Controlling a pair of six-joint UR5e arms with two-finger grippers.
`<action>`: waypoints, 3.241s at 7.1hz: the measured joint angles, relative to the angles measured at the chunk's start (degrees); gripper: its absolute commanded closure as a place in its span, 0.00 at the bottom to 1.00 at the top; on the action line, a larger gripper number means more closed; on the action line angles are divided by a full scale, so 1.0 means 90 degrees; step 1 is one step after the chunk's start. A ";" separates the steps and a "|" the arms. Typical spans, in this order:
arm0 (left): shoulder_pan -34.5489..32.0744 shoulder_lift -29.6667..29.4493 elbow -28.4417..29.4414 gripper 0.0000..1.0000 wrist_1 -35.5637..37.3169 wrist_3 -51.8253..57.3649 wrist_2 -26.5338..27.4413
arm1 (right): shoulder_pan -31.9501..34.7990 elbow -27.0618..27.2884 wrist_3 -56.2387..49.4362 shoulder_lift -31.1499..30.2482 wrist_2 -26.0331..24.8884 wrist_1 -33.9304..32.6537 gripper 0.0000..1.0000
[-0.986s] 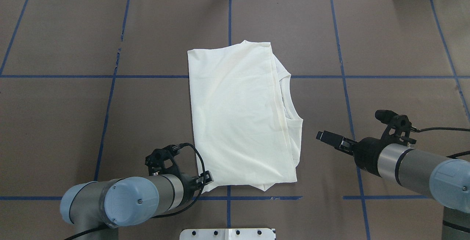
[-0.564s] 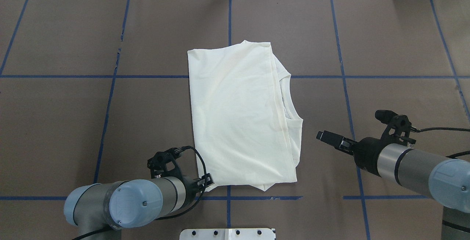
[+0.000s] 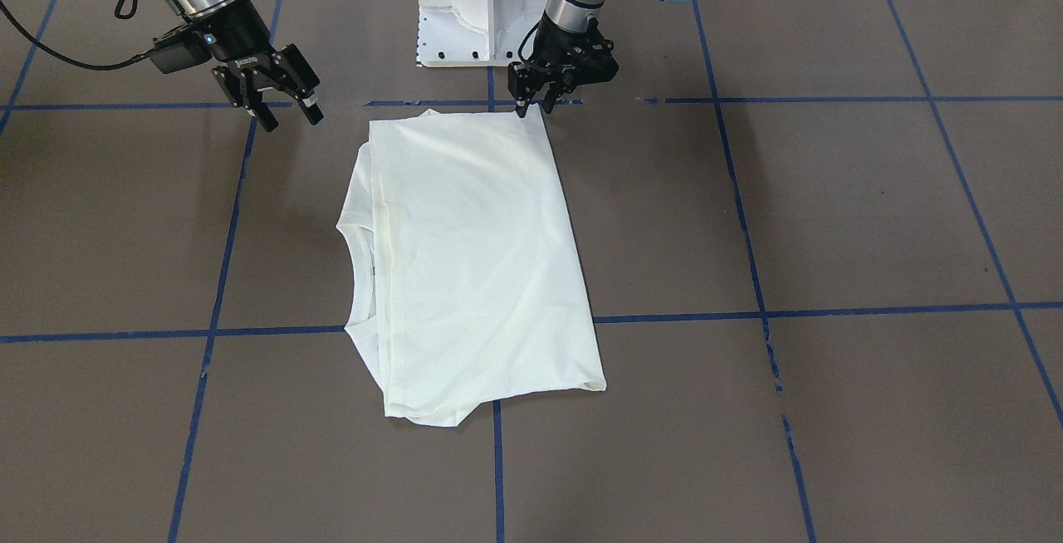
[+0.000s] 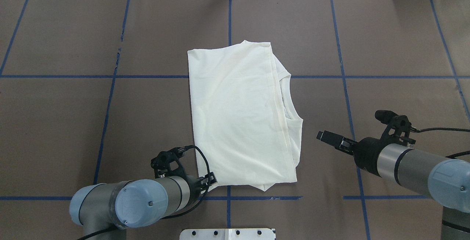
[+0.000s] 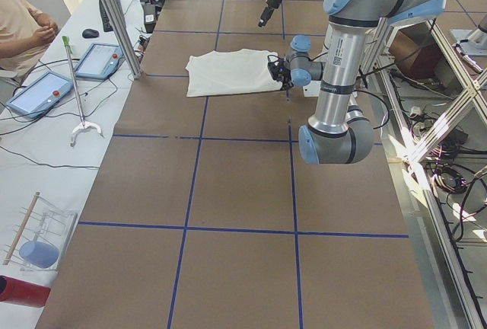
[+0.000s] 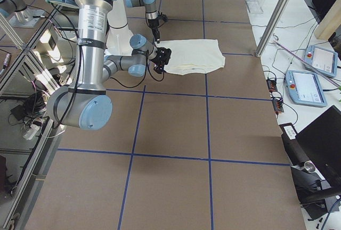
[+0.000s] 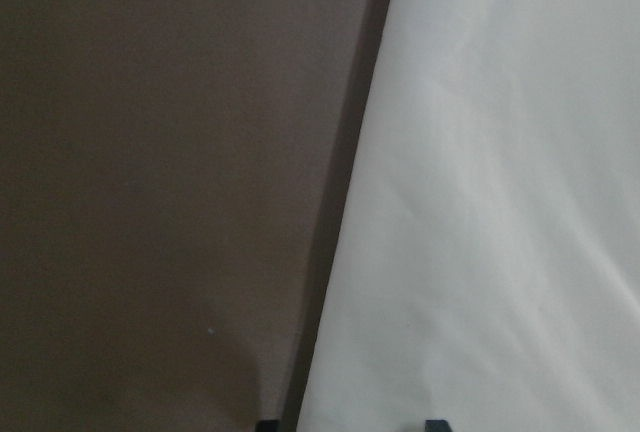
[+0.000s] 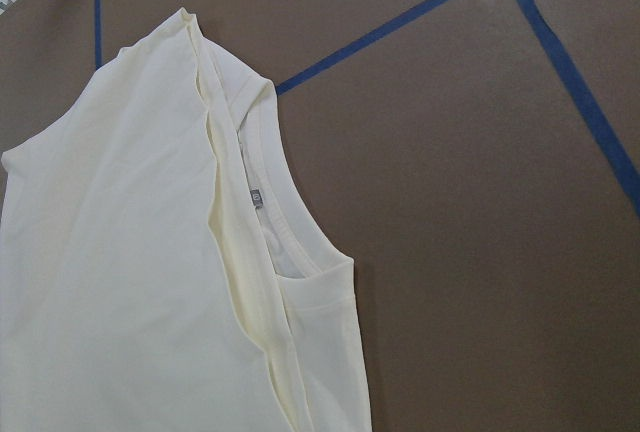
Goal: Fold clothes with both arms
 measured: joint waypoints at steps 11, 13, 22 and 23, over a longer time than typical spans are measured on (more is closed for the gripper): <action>0.0149 -0.0034 0.0084 1.00 -0.0003 -0.0009 0.0151 | 0.0000 -0.0080 0.0014 -0.0001 -0.0030 0.0000 0.00; 0.0150 -0.0031 0.0065 1.00 0.0000 0.0043 0.0191 | -0.0008 -0.0114 0.0088 0.0020 -0.0030 -0.0016 0.06; 0.0146 -0.0039 -0.0169 1.00 -0.0019 0.0008 0.0207 | -0.0788 -0.0407 0.1879 0.2261 -0.0635 -0.4105 0.10; 0.0160 -0.0038 -0.0180 1.00 -0.0022 -0.0002 0.0204 | -0.0875 -0.0555 0.1879 0.2268 -0.0705 -0.4130 0.10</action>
